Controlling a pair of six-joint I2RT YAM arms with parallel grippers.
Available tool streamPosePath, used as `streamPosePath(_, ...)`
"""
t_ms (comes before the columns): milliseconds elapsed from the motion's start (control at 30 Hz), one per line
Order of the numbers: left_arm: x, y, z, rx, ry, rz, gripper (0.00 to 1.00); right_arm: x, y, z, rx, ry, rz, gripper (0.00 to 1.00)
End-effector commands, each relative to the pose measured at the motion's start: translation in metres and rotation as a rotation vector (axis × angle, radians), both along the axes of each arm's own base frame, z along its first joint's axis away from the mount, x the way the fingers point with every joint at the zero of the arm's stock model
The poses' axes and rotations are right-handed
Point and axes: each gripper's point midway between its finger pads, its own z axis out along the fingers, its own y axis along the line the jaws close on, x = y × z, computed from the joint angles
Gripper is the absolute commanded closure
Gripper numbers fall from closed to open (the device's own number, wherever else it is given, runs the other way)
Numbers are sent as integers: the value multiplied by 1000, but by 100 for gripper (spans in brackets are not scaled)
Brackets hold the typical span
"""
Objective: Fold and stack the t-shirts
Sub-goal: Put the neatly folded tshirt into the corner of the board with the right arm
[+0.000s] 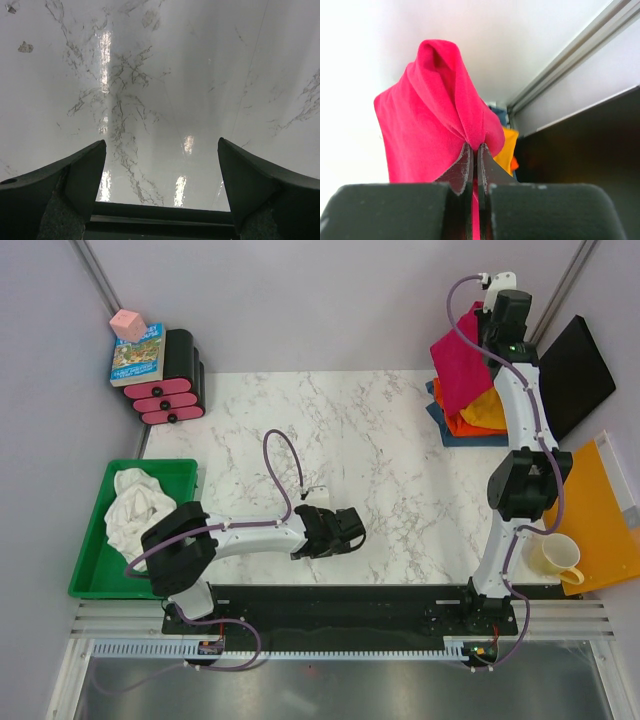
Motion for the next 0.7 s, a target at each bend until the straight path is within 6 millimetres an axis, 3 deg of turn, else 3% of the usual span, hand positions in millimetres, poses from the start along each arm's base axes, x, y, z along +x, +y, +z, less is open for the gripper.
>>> streamPosePath(0,2,-8,2,-29,-20,22,0,-8,3,82,1,-198,-4,100)
streamPosePath(300,0,-12,1,-37,-19,14,0,-10,13,95,-15,-220,6,100)
streamPosePath(667,-8,-10,-3,-36,-7,14,0,0,-13,64,-37,-172,-78,100)
